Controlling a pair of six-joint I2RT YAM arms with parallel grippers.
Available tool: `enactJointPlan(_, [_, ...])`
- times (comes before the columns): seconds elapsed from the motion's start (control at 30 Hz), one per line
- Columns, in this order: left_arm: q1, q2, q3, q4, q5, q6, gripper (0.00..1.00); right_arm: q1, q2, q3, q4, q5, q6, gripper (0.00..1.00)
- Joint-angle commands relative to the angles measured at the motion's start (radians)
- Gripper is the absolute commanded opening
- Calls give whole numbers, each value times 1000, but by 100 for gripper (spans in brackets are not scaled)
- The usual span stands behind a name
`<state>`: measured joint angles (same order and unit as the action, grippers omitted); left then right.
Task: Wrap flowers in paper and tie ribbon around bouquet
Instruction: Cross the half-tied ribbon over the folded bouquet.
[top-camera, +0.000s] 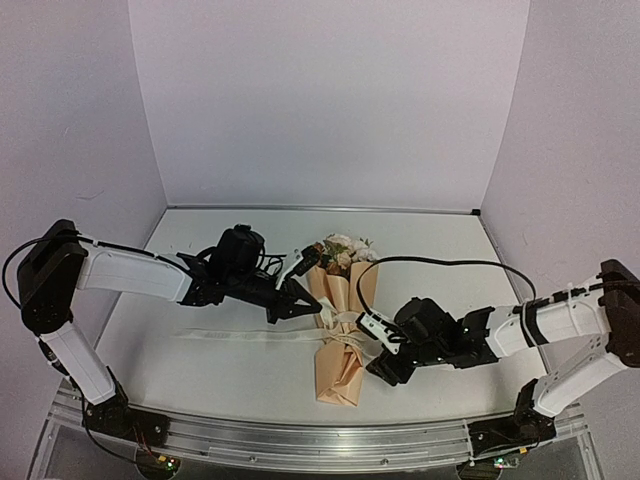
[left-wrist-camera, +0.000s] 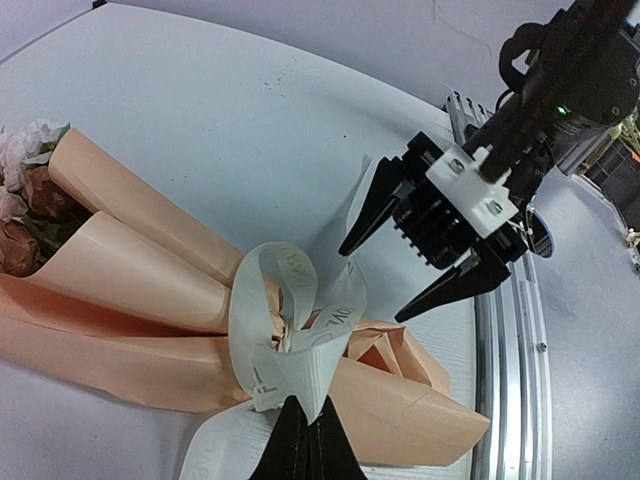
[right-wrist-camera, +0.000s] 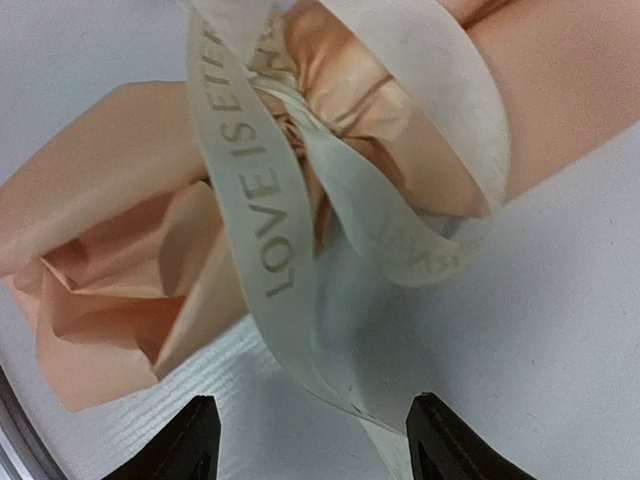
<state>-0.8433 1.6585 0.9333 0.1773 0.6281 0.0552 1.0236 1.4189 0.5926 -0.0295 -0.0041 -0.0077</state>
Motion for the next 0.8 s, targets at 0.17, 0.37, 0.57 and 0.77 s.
enactJointPlan(0.17, [4,6,56,-25,12,23,0,26,95,36,197,30,-128,55])
enactJointPlan(0.37, [4,11,64,-34,17,25,0,26,116,38,219,73,-129,40])
enactJointPlan(0.57, [4,12,67,-38,20,26,0,27,135,44,240,52,-115,29])
enactJointPlan(0.77, [4,9,66,-42,28,29,0,25,79,9,235,66,-57,0])
